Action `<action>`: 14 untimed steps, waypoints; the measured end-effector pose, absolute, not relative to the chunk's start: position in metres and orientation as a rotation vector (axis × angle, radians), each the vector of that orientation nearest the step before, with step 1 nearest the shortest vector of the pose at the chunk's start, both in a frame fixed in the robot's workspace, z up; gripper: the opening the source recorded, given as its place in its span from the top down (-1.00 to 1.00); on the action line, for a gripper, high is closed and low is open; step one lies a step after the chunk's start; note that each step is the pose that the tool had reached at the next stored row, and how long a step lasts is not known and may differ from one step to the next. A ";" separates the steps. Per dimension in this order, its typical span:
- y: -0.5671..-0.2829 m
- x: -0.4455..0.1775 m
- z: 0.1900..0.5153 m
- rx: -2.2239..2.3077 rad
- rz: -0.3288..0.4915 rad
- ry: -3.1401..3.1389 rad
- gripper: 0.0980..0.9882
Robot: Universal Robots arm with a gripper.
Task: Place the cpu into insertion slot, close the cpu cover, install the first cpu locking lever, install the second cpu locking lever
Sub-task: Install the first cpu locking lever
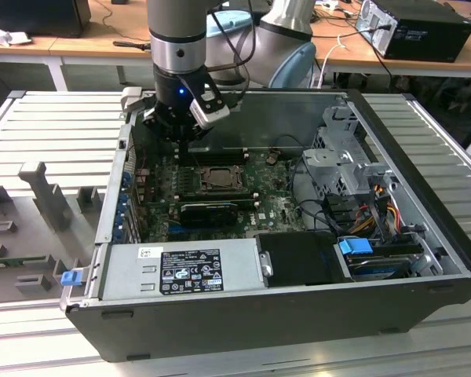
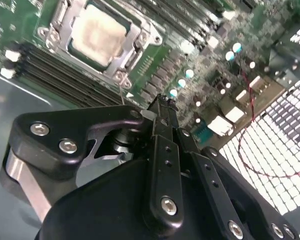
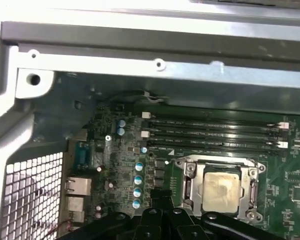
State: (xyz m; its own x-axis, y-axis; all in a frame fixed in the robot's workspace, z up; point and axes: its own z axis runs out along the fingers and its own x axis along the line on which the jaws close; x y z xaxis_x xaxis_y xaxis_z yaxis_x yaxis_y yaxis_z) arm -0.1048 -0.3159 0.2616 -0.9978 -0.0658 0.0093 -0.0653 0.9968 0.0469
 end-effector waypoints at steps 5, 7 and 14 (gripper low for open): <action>-0.305 -0.110 0.260 0.103 -0.080 -3.128 0.98; -0.300 -0.110 0.259 0.103 -0.079 -3.128 0.98; -0.295 -0.107 0.258 0.106 -0.079 -3.128 0.98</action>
